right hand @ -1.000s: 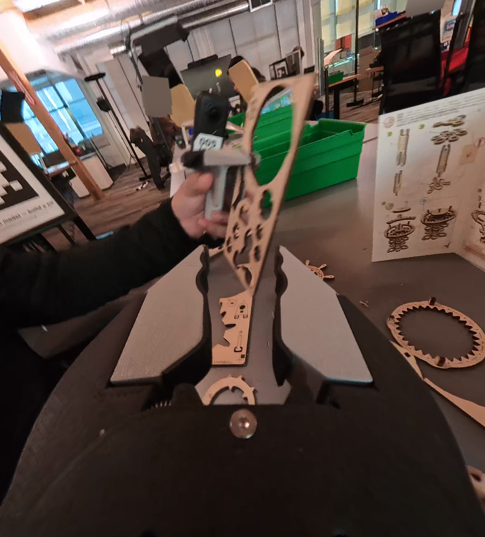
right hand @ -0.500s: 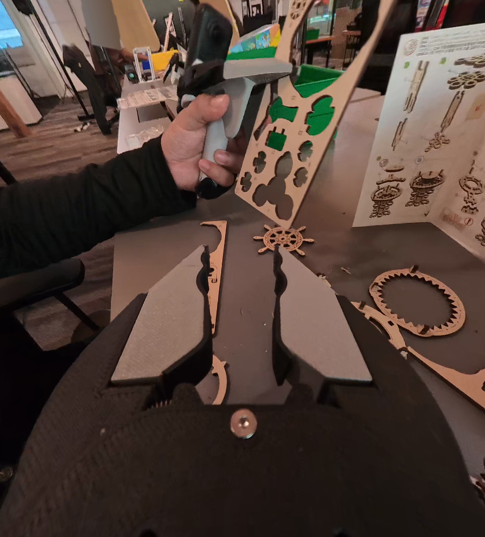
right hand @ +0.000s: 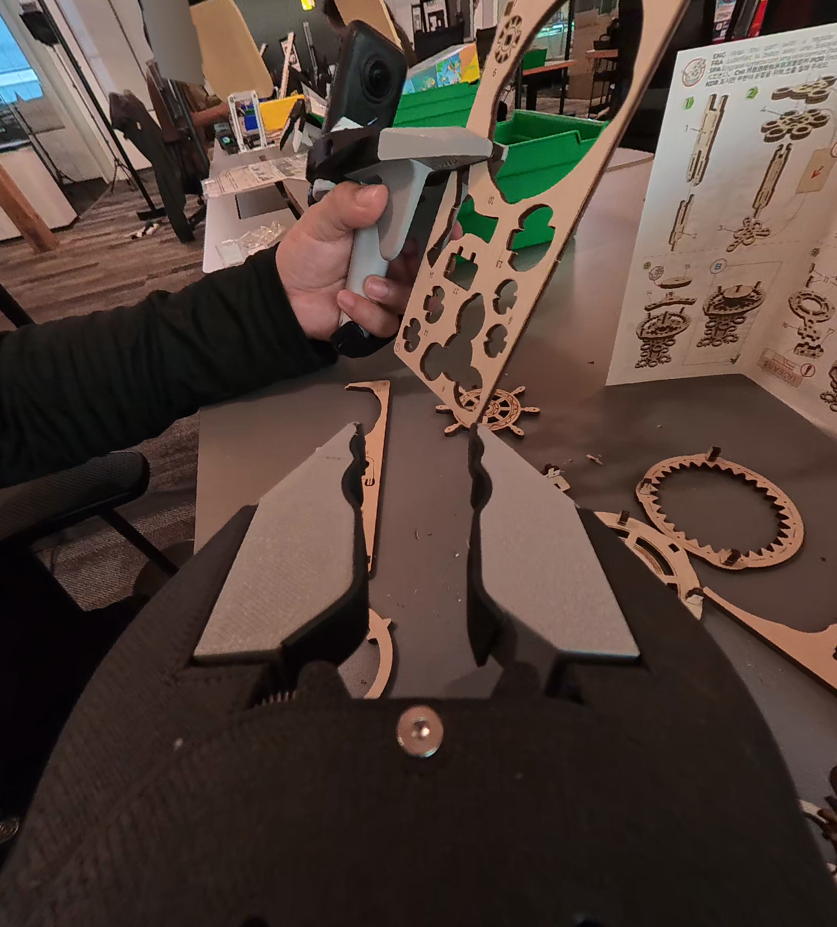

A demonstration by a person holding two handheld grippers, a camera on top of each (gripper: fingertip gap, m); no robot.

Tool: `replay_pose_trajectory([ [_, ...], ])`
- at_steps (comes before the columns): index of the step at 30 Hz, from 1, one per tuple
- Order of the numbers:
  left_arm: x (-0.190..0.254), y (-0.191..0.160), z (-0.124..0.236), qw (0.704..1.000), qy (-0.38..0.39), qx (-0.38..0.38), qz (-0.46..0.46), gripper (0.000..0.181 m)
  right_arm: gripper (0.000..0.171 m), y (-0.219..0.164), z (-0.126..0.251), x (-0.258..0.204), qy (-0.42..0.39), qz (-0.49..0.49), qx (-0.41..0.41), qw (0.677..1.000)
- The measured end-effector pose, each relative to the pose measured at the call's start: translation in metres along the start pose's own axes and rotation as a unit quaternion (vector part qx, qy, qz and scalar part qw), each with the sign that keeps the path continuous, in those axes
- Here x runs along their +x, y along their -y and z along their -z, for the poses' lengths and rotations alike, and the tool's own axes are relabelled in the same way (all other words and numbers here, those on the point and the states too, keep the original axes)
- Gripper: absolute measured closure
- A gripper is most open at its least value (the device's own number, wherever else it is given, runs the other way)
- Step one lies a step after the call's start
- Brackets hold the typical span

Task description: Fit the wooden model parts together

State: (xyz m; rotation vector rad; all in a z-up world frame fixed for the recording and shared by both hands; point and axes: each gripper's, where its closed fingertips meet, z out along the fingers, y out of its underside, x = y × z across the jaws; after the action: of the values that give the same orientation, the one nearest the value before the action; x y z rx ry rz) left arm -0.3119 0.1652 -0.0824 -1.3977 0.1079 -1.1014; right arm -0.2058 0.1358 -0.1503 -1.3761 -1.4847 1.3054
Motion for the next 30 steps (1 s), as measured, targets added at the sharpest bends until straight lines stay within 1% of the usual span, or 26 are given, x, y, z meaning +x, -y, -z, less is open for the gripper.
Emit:
replay_pose_trajectory([
  [19,0.001,-0.007,0.0,1.0,-0.003,-0.007,0.003,0.181,0.133,-0.002,-0.001,0.001,0.001,-0.007,-0.004,1.0],
  [20,0.005,-0.007,0.0,1.0,-0.013,-0.005,0.003,0.181,0.133,-0.002,-0.001,0.001,0.0,-0.008,-0.005,1.0],
  [23,0.034,0.004,-0.001,0.995,-0.091,0.031,-0.005,0.181,0.127,-0.002,-0.005,0.001,0.005,-0.013,-0.008,1.0],
  [26,0.051,0.013,-0.001,0.99,-0.115,0.075,-0.032,0.181,0.121,0.015,-0.011,-0.003,0.029,-0.043,0.026,0.998],
  [28,0.061,0.015,-0.003,0.986,-0.13,0.097,-0.033,0.181,0.131,0.033,-0.014,-0.011,0.07,-0.071,0.055,0.993],
  [30,0.065,0.014,-0.004,0.985,-0.132,0.109,-0.025,0.181,0.153,0.051,-0.012,-0.013,0.098,-0.093,0.077,0.988],
])
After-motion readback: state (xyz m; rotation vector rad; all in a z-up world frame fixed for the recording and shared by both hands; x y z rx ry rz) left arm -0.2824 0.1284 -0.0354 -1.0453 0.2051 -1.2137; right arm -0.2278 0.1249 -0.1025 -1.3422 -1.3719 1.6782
